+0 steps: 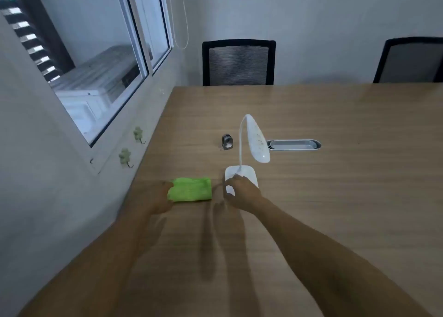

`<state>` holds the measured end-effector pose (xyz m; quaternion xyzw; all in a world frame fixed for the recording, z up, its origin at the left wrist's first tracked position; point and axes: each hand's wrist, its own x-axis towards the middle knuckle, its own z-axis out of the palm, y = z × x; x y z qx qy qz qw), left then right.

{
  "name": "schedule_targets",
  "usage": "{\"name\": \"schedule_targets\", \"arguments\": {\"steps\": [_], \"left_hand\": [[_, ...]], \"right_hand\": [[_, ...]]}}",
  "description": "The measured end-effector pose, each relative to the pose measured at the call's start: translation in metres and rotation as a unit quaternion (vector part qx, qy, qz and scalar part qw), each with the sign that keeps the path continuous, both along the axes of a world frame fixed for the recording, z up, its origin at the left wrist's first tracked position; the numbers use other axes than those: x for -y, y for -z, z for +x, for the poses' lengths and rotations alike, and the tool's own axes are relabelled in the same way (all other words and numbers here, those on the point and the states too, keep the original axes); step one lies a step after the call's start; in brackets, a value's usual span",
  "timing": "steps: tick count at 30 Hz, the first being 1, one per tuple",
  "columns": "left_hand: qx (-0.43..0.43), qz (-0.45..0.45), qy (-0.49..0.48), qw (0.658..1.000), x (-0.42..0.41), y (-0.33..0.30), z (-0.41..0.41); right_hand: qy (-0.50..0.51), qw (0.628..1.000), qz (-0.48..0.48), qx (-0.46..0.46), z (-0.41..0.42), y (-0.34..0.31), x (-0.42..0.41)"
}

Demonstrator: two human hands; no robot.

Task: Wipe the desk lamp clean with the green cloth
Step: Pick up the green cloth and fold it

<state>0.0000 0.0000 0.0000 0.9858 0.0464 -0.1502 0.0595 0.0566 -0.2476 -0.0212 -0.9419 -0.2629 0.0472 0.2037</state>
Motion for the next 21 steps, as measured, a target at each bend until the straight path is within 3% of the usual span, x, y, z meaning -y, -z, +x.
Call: {"name": "schedule_targets", "arguments": {"steps": [5,8,14,16,19,21], "left_hand": [[-0.023,-0.02,-0.013,0.999,-0.014,0.013,0.006],[-0.014,-0.025,-0.018,0.999,-0.021,0.02,0.013],[-0.014,-0.04,-0.014,0.999,-0.027,0.033,0.017],[0.037,-0.051,-0.009,0.998,-0.031,0.043,0.019],[0.033,-0.042,0.007,0.999,-0.026,0.044,0.022],[0.043,-0.03,0.016,0.999,-0.023,0.043,0.021]], "right_hand": [[-0.054,0.998,-0.036,-0.001,0.006,0.025,-0.038],[-0.096,0.991,-0.078,0.056,0.009,0.034,-0.047],[-0.081,0.979,-0.181,0.052,0.018,0.042,-0.056],[-0.068,0.981,-0.174,0.06,0.019,0.048,-0.058],[-0.033,0.98,-0.147,0.129,0.018,0.05,-0.061],[-0.026,0.984,-0.121,0.124,0.019,0.049,-0.062]]}}
